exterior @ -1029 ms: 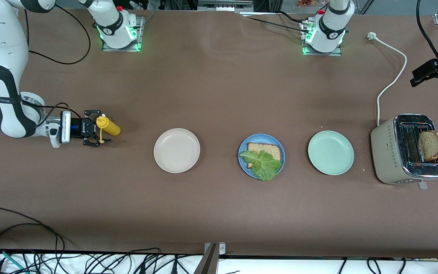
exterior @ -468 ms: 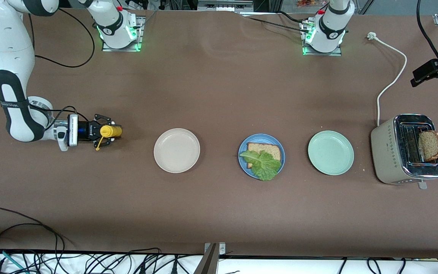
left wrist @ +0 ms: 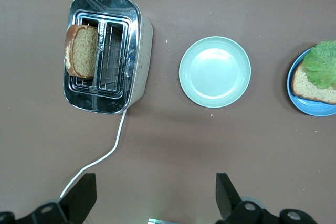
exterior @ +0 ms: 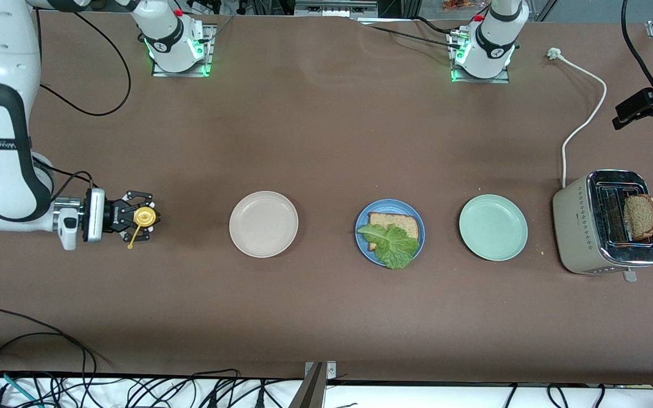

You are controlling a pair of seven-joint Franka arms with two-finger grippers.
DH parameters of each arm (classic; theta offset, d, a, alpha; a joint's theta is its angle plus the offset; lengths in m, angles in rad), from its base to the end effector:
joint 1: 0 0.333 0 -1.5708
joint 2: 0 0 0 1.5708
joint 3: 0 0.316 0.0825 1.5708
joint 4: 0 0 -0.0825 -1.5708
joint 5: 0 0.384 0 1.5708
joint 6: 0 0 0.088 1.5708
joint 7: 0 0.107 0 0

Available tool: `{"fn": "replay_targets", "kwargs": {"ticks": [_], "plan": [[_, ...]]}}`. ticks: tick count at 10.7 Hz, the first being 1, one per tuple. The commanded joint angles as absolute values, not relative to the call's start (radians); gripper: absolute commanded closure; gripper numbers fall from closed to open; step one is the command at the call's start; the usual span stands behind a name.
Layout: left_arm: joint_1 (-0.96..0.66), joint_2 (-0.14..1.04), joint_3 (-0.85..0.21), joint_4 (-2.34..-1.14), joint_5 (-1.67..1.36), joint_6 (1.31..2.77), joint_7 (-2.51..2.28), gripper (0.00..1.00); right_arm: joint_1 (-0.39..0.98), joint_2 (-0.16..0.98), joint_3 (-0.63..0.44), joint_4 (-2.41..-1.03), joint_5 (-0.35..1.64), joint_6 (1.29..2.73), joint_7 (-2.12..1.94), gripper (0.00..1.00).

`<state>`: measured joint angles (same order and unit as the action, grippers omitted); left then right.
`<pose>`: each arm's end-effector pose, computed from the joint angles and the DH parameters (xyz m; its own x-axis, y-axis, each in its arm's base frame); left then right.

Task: Make sandwich in blue plate with both arms
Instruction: 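Lift the mustard bottle with the right gripper toward the blue plate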

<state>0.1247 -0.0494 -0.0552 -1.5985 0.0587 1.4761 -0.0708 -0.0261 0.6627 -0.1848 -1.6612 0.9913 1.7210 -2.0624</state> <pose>0.5272 0.0427 0.6305 0.9870 0.1453 -0.0683 0.1408 -0.9878 -0.0664 0.6391 -0.0453 0.2187 0.2372 0.6005 0.7637 0.9638 -0.0468 -0.2625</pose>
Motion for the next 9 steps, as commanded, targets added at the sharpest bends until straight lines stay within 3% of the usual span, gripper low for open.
{"fn": "replay_targets", "kwargs": {"ticks": [1,5,9], "plan": [[0.129,-0.040,-0.061,-1.575,0.077,1.462,-0.066,0.00,0.096,0.568,-0.186,-1.574,0.795,1.790,-1.764,0.85],[0.132,-0.040,-0.063,-1.575,0.077,1.462,-0.066,0.00,0.280,0.552,-0.187,-1.419,0.610,1.798,-1.353,0.85],[0.132,-0.040,-0.061,-1.575,0.077,1.462,-0.066,0.00,0.516,0.560,-0.183,-1.390,0.332,1.986,-0.911,0.84]]}}
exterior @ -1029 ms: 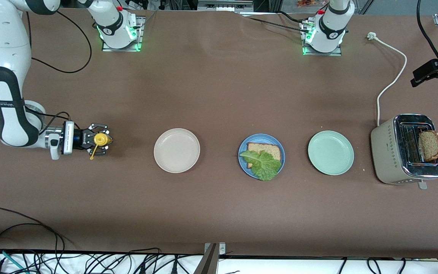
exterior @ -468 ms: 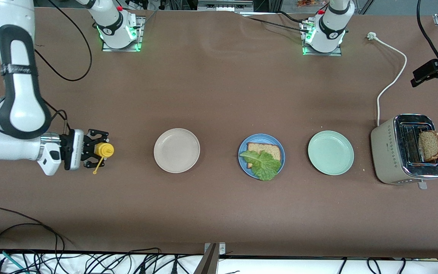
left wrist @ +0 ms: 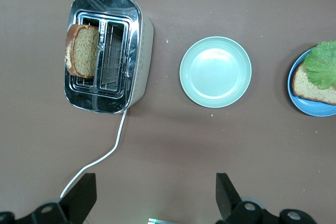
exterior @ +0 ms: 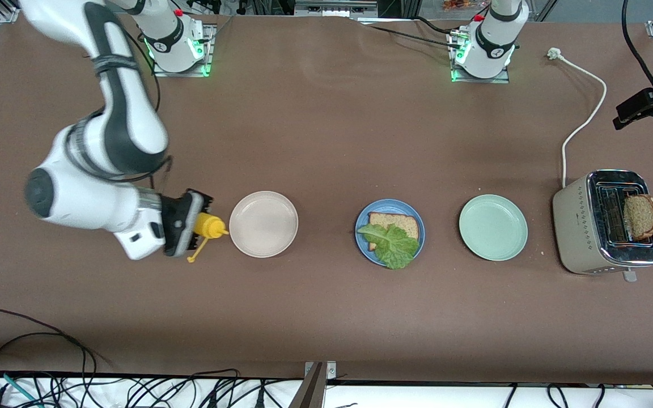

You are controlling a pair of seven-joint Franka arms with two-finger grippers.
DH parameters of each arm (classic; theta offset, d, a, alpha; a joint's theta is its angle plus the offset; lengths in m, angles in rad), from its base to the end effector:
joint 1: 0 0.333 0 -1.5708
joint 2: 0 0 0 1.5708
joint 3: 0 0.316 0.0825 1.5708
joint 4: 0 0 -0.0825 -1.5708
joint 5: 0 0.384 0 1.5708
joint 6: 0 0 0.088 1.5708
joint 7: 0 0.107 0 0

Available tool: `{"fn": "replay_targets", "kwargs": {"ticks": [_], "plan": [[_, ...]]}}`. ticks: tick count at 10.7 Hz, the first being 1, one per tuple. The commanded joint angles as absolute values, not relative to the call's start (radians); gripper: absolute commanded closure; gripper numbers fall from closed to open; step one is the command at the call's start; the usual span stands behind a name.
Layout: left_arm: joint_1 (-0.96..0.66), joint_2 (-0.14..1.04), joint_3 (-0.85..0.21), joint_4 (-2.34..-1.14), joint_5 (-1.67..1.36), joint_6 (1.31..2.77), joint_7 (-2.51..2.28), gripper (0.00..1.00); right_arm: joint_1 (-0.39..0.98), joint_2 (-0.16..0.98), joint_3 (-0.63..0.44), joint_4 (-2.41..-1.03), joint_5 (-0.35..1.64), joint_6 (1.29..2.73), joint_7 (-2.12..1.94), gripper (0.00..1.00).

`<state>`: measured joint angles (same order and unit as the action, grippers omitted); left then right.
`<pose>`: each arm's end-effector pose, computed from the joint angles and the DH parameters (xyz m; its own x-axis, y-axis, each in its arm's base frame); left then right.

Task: Make sandwich in blue plate with both arms
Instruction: 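Lift the mustard bottle with the right gripper toward the blue plate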

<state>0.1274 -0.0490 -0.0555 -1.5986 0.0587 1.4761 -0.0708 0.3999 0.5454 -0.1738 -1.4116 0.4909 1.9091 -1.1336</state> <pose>0.5272 0.0440 0.6303 0.9866 0.1477 -0.0688 0.1432 -0.9875 -0.0664 0.6750 0.2134 0.3904 0.3678 0.8813 0.2967 0.9255 -0.3161 -0.2084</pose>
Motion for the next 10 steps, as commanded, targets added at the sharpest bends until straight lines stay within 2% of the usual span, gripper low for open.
{"fn": "replay_targets", "kwargs": {"ticks": [1,4,7,10], "plan": [[0.132,-0.040,-0.061,-1.577,0.077,1.462,-0.066,0.00,0.578,0.564,-0.183,-1.390,0.258,2.003,-0.800,0.84],[0.138,-0.040,-0.061,-1.575,0.077,1.462,-0.066,0.00,0.717,0.598,-0.183,-1.388,0.077,2.061,-0.548,0.85],[0.138,-0.040,-0.061,-1.575,0.077,1.462,-0.066,0.00,0.886,0.661,-0.183,-1.384,-0.203,2.091,-0.343,0.85],[0.140,-0.040,-0.061,-1.577,0.077,1.462,-0.066,0.00,0.975,0.754,-0.184,-1.342,-0.320,2.102,-0.197,0.85]]}}
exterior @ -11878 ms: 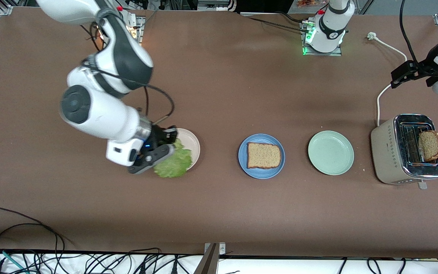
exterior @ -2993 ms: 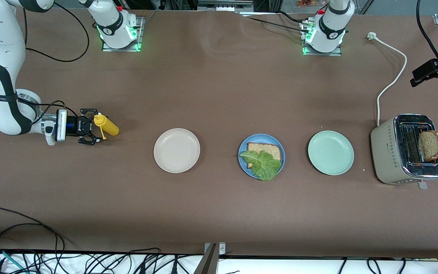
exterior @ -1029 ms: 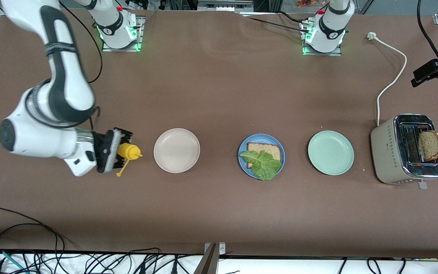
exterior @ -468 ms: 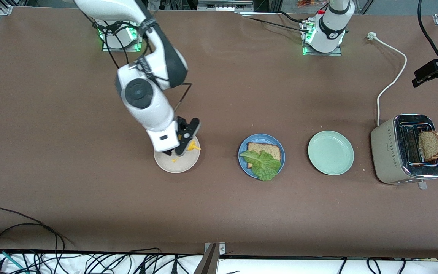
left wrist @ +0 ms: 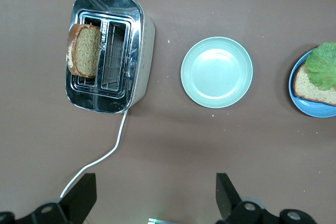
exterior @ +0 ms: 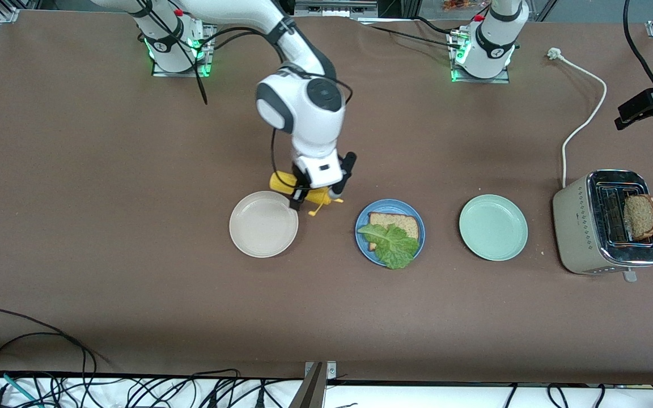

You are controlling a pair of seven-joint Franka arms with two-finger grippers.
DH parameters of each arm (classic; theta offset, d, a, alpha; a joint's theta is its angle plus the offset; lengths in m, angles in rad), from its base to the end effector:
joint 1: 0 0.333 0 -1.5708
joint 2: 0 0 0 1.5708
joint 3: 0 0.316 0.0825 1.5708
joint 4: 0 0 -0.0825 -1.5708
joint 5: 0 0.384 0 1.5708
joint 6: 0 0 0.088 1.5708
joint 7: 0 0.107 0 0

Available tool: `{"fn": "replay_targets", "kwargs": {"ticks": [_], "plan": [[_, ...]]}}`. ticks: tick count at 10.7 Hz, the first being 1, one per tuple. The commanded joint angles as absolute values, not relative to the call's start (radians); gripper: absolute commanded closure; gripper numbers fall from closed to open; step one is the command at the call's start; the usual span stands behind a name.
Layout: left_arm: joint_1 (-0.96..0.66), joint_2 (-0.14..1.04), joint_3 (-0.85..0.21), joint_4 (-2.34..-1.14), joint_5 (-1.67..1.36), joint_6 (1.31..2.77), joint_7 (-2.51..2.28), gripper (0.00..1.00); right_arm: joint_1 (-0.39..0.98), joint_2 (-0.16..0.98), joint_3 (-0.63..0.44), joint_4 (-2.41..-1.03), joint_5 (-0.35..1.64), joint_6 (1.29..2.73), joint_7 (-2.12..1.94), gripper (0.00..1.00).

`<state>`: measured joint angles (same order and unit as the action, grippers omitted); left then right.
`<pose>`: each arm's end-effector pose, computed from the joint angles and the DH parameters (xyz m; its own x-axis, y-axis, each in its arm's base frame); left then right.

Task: Make sandwich in blue plate with both arms
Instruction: 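Lift the mustard bottle with the right gripper toward the blue plate, then tilt the mustard bottle over the lettuce with the right gripper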

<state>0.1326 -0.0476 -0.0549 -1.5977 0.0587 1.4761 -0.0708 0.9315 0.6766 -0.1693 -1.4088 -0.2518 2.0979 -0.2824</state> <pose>0.5274 0.0471 0.6300 0.9857 0.1534 -0.0693 0.1488 -0.9866 -0.0663 0.5175 0.5113 0.3125 0.3670 0.9252 -0.0961 0.8960 -0.3239 0.3039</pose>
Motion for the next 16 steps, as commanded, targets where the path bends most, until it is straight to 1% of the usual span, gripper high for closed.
{"fn": "replay_targets", "kwargs": {"ticks": [1,4,6,8,9,11,13,15,16], "plan": [[0.140,-0.040,-0.061,-1.577,0.077,1.462,-0.066,0.00,0.998,0.793,-0.184,-1.313,-0.342,2.100,-0.157,0.85],[0.140,-0.040,-0.061,-1.577,0.077,1.462,-0.066,0.00,1.043,0.888,-0.187,-1.252,-0.454,2.094,-0.107,0.85],[0.150,-0.040,-0.061,-1.577,0.077,1.462,-0.066,0.00,1.043,0.890,-0.190,-1.252,-0.527,2.094,-0.107,0.85],[0.153,-0.038,-0.061,-1.577,0.075,1.462,-0.064,0.00,1.034,0.891,-0.231,-1.235,-0.531,2.105,-0.088,0.85],[0.153,-0.034,-0.061,-1.577,0.077,1.462,-0.067,0.00,1.031,0.905,-0.235,-1.223,-0.531,2.123,-0.078,0.85],[0.146,-0.034,-0.067,-1.575,0.087,1.462,-0.072,0.00,1.043,0.934,-0.291,-1.210,-0.566,2.132,-0.013,0.85],[0.147,-0.028,-0.068,-1.577,0.087,1.462,-0.064,0.00,1.029,0.957,-0.296,-1.192,-0.575,2.164,-0.003,0.85],[0.149,-0.025,-0.064,-1.577,0.089,1.462,-0.064,0.00,1.017,1.027,-0.298,-1.123,-0.575,2.189,-0.002,0.85],[0.147,-0.005,-0.067,-1.578,0.092,1.460,-0.067,0.00,1.017,1.046,-0.298,-1.108,-0.575,2.191,-0.002,0.85]]}}
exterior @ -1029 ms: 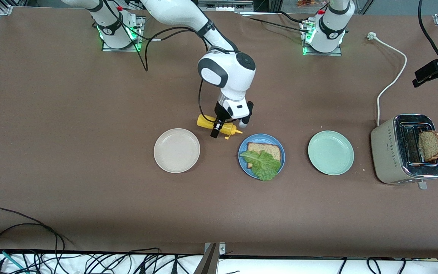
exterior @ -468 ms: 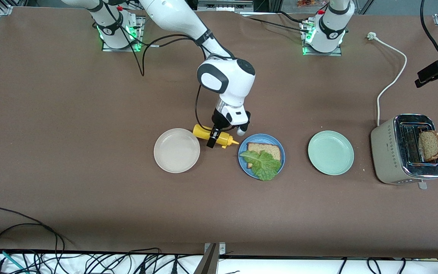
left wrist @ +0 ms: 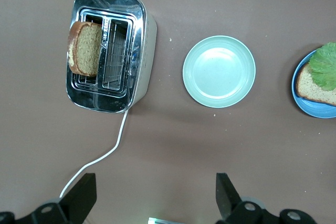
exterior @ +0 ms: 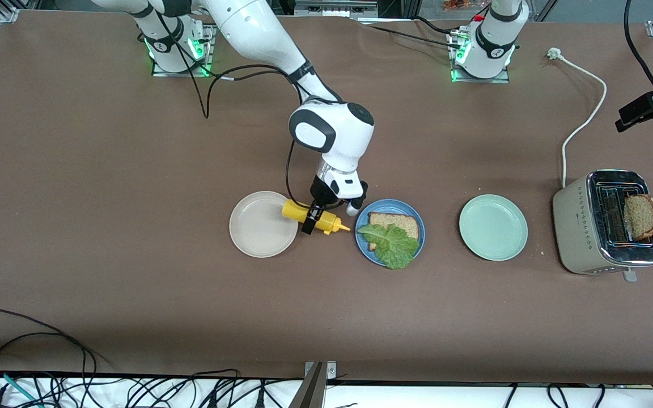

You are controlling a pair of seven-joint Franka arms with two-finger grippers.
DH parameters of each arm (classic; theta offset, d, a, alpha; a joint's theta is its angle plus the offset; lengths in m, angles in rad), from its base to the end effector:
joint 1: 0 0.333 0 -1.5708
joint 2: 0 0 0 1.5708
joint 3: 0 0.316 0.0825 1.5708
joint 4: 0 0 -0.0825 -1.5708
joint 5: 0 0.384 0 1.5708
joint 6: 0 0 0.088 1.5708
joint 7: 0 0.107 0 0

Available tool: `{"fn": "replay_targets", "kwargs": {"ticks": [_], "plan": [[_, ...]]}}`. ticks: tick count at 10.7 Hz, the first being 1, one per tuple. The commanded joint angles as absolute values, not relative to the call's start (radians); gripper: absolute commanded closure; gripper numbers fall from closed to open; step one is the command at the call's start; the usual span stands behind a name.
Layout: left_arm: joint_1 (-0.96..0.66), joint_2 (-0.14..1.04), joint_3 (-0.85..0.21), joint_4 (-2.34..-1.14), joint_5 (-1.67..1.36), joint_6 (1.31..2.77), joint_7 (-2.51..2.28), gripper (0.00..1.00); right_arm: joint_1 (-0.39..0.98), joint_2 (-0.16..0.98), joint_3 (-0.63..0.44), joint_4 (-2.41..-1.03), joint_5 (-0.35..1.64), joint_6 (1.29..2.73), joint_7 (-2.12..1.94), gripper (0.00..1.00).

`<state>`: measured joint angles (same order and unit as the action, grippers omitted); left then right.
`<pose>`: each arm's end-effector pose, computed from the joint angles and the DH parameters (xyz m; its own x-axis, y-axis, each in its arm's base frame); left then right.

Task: Make sandwich in blue plate with both arms
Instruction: 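Tilt the mustard bottle over the lettuce with the right gripper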

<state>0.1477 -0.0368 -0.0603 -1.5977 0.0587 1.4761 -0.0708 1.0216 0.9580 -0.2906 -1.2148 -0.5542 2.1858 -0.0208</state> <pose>0.5301 0.0526 0.6242 0.9834 0.1628 -0.0801 0.1577 -0.9852 -0.0667 0.5391 0.5438 0.2198 0.3969 0.9097 -0.1220 0.7432 -0.2405 0.6244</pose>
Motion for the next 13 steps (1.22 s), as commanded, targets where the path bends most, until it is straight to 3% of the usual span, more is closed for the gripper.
{"fn": "replay_targets", "kwargs": {"ticks": [1,6,10,13], "plan": [[0.153,0.015,-0.064,-1.580,0.092,1.460,-0.066,0.00,1.014,1.054,-0.298,-1.104,-0.575,2.194,-0.002,0.85],[0.219,0.121,-0.057,-1.575,0.149,1.468,-0.058,0.00,1.038,1.058,-0.319,-1.106,-0.593,2.139,-0.002,1.00],[0.287,0.262,-0.055,-1.479,0.175,1.471,0.050,0.00,1.061,1.058,-0.322,-1.104,-0.682,2.076,-0.003,1.00],[0.337,0.325,-0.054,-1.445,0.179,1.567,0.208,0.00,1.072,1.060,-0.319,-1.104,-0.725,2.074,-0.003,1.00]]}}
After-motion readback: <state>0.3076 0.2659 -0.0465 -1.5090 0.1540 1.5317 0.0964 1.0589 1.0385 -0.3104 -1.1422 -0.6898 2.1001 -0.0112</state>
